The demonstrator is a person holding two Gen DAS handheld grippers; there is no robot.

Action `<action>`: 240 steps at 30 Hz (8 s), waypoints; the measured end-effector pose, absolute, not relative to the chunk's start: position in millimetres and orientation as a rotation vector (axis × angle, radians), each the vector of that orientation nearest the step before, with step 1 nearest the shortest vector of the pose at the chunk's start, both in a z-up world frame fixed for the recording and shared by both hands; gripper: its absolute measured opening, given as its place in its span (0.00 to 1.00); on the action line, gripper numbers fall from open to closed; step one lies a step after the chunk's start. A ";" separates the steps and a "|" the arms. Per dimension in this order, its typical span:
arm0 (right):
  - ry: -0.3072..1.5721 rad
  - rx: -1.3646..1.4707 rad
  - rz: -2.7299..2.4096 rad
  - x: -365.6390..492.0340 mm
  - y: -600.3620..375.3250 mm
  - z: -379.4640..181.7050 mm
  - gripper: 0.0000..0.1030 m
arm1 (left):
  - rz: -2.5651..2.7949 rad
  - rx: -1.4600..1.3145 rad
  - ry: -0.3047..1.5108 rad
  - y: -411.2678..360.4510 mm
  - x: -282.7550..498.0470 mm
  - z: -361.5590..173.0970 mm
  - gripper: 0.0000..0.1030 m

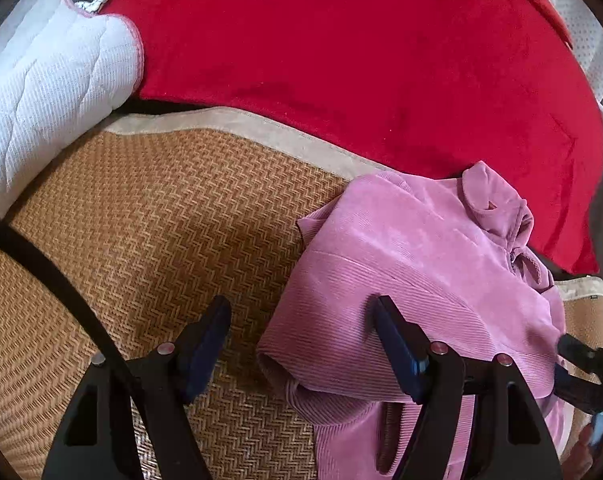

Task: Fold large clothes

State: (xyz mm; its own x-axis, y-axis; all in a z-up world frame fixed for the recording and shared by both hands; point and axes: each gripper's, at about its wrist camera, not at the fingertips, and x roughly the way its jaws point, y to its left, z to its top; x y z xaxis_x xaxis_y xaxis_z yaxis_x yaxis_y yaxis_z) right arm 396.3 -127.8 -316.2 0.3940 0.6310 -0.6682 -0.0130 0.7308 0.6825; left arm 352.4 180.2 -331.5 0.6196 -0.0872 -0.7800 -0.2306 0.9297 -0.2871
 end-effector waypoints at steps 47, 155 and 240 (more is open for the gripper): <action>0.927 0.567 0.314 428.7 -229.6 -298.2 0.30 | -0.108 -0.062 0.800 80.4 361.1 -308.0 0.73; 0.989 0.538 0.558 334.3 -268.2 -290.7 0.34 | -0.020 -0.047 0.753 133.3 201.3 -305.7 0.76; 1.146 0.484 0.550 179.3 -295.4 -307.2 0.09 | -0.516 -0.445 0.936 140.5 86.3 -348.2 0.07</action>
